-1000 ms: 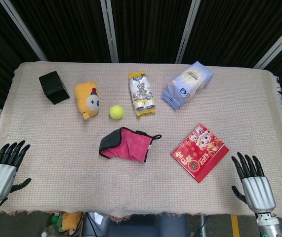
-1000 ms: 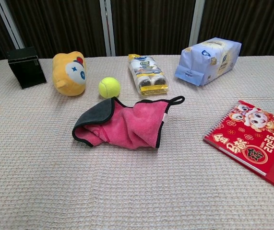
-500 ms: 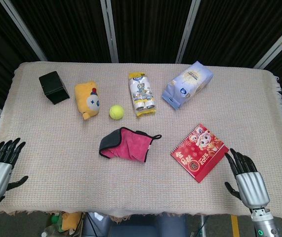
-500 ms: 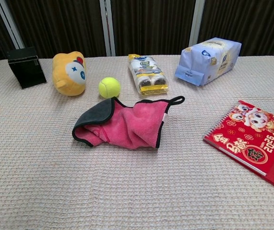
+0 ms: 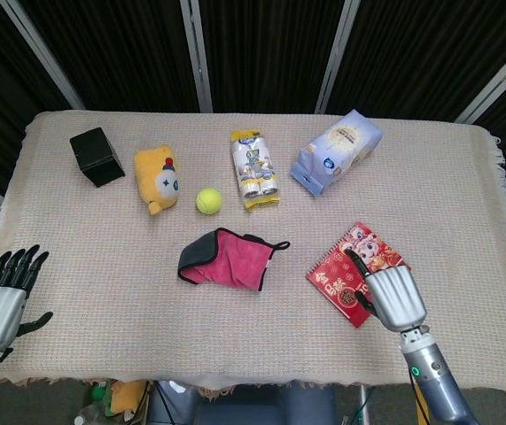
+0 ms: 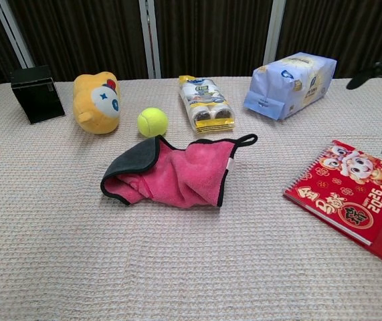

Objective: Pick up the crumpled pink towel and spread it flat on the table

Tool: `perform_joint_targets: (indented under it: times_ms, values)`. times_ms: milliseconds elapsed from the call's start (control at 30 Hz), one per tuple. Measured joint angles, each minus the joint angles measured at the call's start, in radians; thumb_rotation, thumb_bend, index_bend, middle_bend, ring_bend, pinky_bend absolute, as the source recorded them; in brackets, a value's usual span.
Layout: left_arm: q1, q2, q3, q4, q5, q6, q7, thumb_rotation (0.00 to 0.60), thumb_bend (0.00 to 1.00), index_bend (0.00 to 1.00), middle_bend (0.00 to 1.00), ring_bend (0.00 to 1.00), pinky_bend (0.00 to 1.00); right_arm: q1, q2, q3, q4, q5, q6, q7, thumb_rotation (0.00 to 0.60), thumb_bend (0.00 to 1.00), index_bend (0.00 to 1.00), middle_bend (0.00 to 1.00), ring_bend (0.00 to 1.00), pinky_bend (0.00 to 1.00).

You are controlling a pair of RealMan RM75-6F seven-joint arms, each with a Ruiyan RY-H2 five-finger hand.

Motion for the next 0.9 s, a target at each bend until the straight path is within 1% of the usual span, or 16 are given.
perform_joint_targets:
  times_ms: [100,233,433,633,900]
  values:
    - [-0.003,-0.004,-0.002,0.007,-0.006,-0.007,0.000,0.600,0.00,0.00,0.00,0.00,0.00,0.052,-0.037,0.040,0.000,0.078,-0.058,-0.061,0.600,0.27,0.25,0.99,1.00,0.97]
    - [-0.008,-0.010,-0.005,0.012,-0.014,-0.017,0.004,0.600,0.00,0.00,0.00,0.00,0.00,0.136,-0.101,0.095,0.028,0.191,-0.135,-0.127,0.600,0.28,0.25,1.00,1.00,0.97]
    - [-0.017,-0.021,-0.010,0.016,-0.021,-0.028,0.016,0.600,0.00,0.00,0.00,0.00,0.00,0.243,-0.187,0.146,0.086,0.305,-0.213,-0.179,0.600,0.30,0.31,1.00,1.00,0.97]
    - [-0.025,-0.033,-0.009,0.032,-0.031,-0.048,0.023,0.600,0.00,0.00,0.00,0.00,0.00,0.328,-0.261,0.171,0.140,0.395,-0.247,-0.235,0.600,0.32,0.35,1.00,1.00,0.97]
    - [-0.028,-0.033,-0.009,0.039,-0.027,-0.043,0.007,0.600,0.00,0.00,0.00,0.00,0.00,0.391,-0.333,0.163,0.205,0.462,-0.243,-0.286,0.600,0.34,0.37,1.00,1.00,0.97]
